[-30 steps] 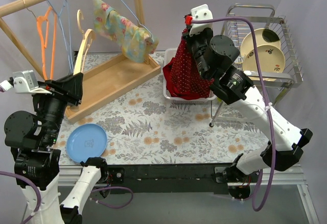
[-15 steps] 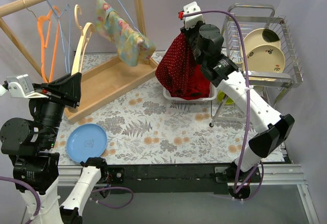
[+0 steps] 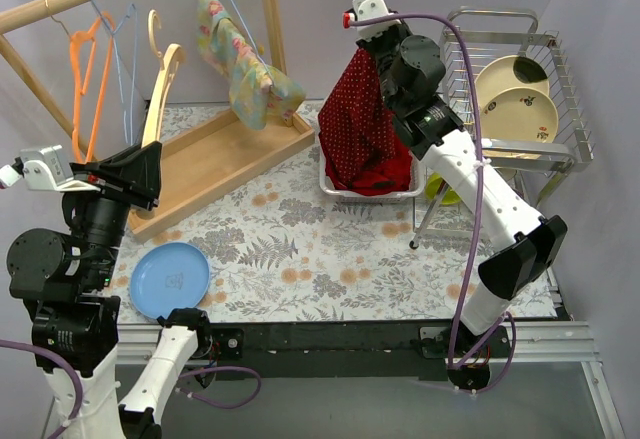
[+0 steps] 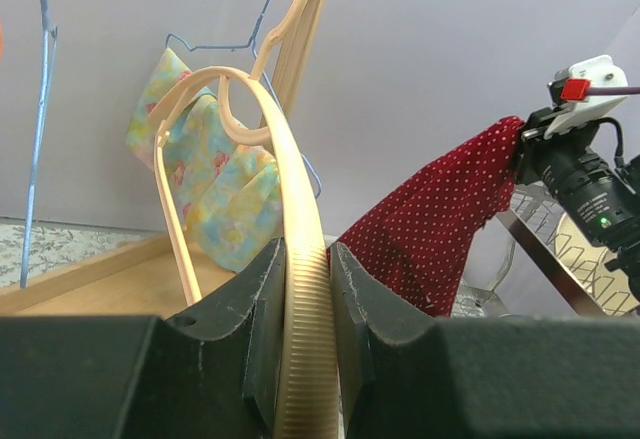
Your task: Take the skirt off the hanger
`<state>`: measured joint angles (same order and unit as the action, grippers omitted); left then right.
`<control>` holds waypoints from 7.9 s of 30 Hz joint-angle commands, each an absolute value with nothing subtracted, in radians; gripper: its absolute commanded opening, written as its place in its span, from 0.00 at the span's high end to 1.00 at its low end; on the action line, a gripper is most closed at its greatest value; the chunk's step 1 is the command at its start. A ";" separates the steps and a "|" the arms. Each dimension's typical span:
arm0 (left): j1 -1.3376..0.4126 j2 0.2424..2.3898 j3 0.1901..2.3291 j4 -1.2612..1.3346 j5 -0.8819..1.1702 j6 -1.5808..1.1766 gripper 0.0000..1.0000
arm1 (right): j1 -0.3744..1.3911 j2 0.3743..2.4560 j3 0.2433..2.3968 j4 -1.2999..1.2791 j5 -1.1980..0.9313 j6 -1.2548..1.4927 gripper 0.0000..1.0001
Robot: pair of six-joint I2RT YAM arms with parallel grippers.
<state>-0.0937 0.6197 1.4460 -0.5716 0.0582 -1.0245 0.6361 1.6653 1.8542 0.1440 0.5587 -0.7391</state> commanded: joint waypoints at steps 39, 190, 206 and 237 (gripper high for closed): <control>-0.089 0.597 1.377 -0.437 0.012 -0.971 1.00 | 0.566 2.020 1.575 -0.199 0.715 -0.068 0.99; -0.090 1.523 1.744 -0.292 0.327 -1.204 0.43 | 0.537 0.683 1.063 -0.318 -0.282 0.235 0.03; -0.097 1.666 1.776 -0.104 0.393 -1.201 0.57 | 0.537 0.689 1.020 -0.262 -0.301 0.238 0.03; -0.103 1.608 1.798 0.077 0.462 -1.106 1.00 | 0.537 0.718 1.022 -0.245 -0.295 0.236 0.03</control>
<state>-0.0982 1.6997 1.7512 -0.0132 0.4774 -1.1591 0.5385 0.7204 0.9993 -0.2859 -0.2909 0.2367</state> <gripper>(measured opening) 0.051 0.973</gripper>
